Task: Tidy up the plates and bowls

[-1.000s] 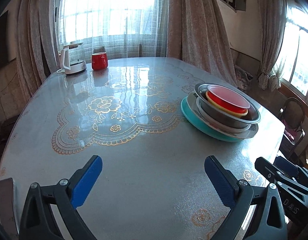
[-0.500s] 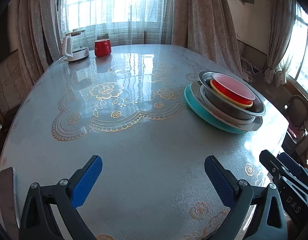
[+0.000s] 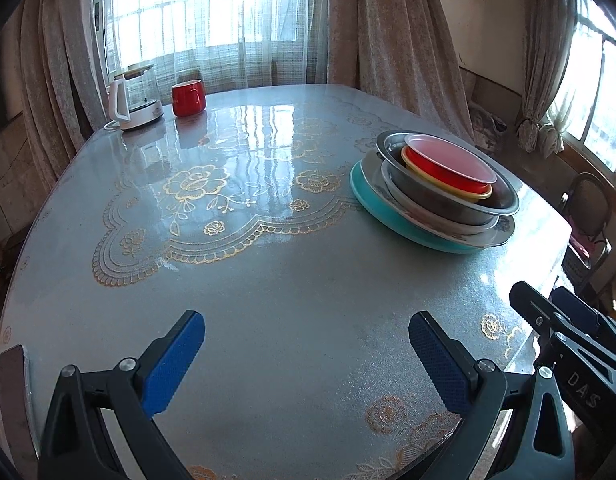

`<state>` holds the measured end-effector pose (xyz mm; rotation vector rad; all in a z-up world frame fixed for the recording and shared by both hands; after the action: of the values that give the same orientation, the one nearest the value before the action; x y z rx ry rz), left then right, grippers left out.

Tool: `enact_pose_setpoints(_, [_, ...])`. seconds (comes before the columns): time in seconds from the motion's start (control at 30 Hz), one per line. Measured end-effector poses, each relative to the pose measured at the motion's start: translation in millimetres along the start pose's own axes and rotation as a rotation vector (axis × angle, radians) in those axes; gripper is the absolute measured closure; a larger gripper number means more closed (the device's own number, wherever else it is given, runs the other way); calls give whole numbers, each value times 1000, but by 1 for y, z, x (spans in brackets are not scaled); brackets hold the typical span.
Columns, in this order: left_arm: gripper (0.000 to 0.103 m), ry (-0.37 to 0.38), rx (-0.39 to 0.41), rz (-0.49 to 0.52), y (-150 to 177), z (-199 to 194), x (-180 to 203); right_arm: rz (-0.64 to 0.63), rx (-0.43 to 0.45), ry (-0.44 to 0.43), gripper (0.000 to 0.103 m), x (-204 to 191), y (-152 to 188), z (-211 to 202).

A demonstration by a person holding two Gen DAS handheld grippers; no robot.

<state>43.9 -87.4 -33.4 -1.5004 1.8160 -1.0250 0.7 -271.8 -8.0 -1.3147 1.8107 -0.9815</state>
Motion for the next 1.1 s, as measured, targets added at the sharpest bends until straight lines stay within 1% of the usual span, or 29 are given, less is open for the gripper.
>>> enact_pose_setpoints(0.5, [0, 2, -2, 6, 1, 3, -1, 3, -11, 13, 33, 2, 1, 4])
enact_pose_setpoints(1.1, [0, -10, -6, 21, 0, 9, 2, 2, -15, 5, 33, 2, 2, 6])
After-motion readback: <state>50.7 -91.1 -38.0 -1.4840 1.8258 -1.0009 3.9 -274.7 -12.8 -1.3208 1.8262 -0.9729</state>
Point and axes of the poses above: each gripper's, at about its wrist camera, not at the fingertips, and z roughly the way its jaws point, x to its right, y to its underside, the point moved 3 cm from there along z, roughly the way its jaws point, and after that the axes turned 12 degrees about x, right-handed, at the moved point
